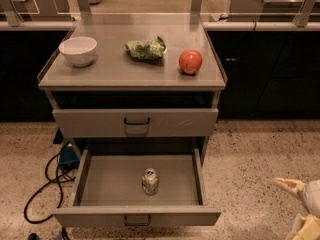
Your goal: Pick 7up can from middle drawer and place on counter
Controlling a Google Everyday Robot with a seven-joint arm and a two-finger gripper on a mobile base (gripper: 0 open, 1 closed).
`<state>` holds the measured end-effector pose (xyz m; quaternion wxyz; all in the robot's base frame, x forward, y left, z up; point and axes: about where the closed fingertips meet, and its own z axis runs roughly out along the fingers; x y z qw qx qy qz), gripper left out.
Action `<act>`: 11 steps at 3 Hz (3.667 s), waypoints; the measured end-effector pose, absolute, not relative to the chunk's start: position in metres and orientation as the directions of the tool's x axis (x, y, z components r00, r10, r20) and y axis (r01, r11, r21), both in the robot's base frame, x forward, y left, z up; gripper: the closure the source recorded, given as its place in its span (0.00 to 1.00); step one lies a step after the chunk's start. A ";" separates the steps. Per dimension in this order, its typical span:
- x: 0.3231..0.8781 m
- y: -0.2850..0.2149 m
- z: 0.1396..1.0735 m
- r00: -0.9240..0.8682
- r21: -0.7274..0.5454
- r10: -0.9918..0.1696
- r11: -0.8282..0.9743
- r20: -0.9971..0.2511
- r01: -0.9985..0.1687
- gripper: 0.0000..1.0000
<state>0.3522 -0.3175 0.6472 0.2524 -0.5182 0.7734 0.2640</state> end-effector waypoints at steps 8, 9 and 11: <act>0.416 -0.134 0.661 -0.306 0.229 -0.190 0.342 -0.933 -0.911 0.00; 0.453 -0.109 0.650 -0.258 0.177 -0.142 0.424 -0.956 -0.888 0.00; 0.510 -0.098 0.646 -0.199 0.110 -0.094 0.577 -0.976 -0.809 0.00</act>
Offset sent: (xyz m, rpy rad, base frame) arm 0.0111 0.0008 -0.0489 0.7648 0.0922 0.2109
